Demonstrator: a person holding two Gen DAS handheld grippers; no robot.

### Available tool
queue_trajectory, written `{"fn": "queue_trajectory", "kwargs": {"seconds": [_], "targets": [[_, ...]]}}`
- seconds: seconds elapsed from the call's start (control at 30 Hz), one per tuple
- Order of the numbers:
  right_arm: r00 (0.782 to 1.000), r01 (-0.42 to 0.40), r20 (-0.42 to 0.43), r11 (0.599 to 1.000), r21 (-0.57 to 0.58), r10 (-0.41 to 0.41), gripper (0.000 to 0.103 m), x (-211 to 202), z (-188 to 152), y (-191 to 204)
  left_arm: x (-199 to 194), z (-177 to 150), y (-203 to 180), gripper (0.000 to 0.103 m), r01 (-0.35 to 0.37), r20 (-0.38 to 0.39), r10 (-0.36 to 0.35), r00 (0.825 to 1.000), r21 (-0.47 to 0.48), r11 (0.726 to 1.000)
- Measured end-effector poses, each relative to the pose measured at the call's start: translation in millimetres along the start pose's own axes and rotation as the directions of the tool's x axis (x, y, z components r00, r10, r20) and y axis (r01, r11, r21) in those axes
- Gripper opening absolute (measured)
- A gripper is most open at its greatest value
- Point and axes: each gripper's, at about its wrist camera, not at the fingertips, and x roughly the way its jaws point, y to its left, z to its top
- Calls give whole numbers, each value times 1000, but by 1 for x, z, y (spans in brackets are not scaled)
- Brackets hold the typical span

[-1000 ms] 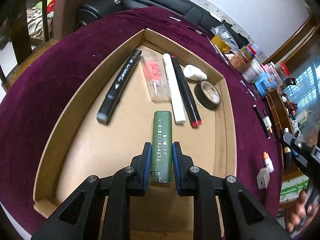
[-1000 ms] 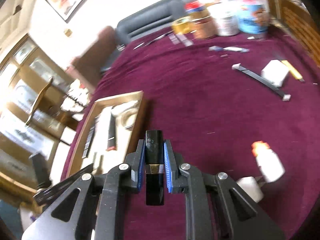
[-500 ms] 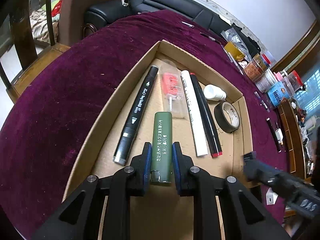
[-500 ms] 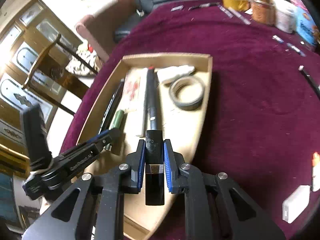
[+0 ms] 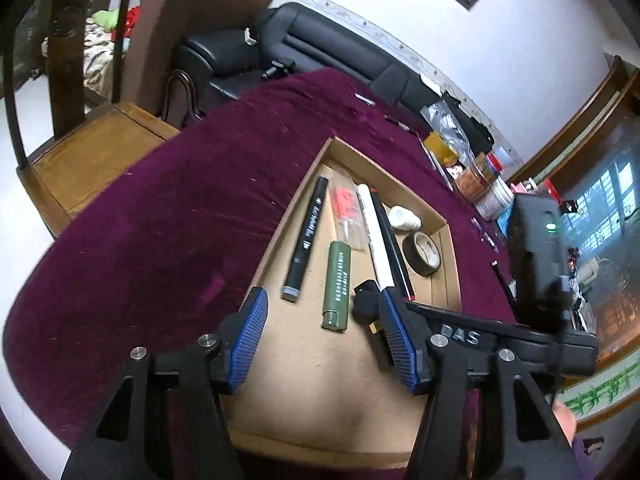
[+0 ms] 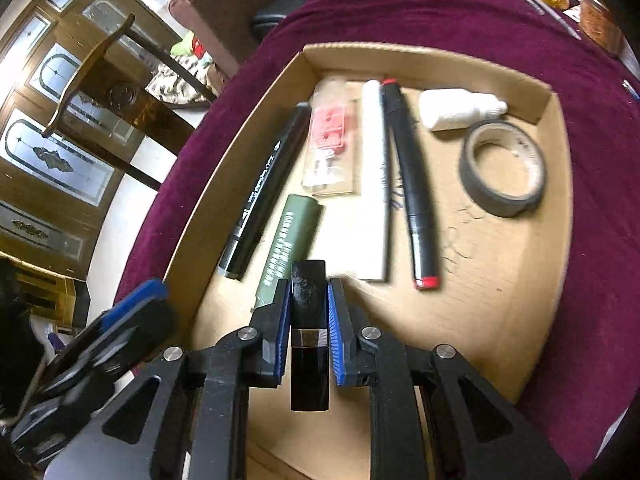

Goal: Organize rigid objects
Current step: 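Lower green tube and black tube into the box and open both tools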

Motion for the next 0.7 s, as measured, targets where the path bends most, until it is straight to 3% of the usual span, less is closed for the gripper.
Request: {"fn": "queue_trajectory", "kwargs": {"seconds": [0.17,0.4,0.5,0.57,0.7], "targets": [[998,53,18,998,-23,-52,15,4,6,4,-7,-1,5,65,-25,21,26,999,-22,999],[994,100,37,995,-26,-99,16,0,2,2,-6,-7,5,65,-34,14,34,999,-34,999],[996,80,38,997,-13,-79,33,-7,-3,-3,-10,-10,2,65,-62,21,63,998,-23,998],[996,67,68,998,-23,-65,51,-18,-7,-5,-12,-13,-1,65,-77,21,78,997,-20,997],[981,91,179,994,-55,-80,52,-52,-24,-10,-20,-18,-13,65,-112,49,112,993,10,994]]}}
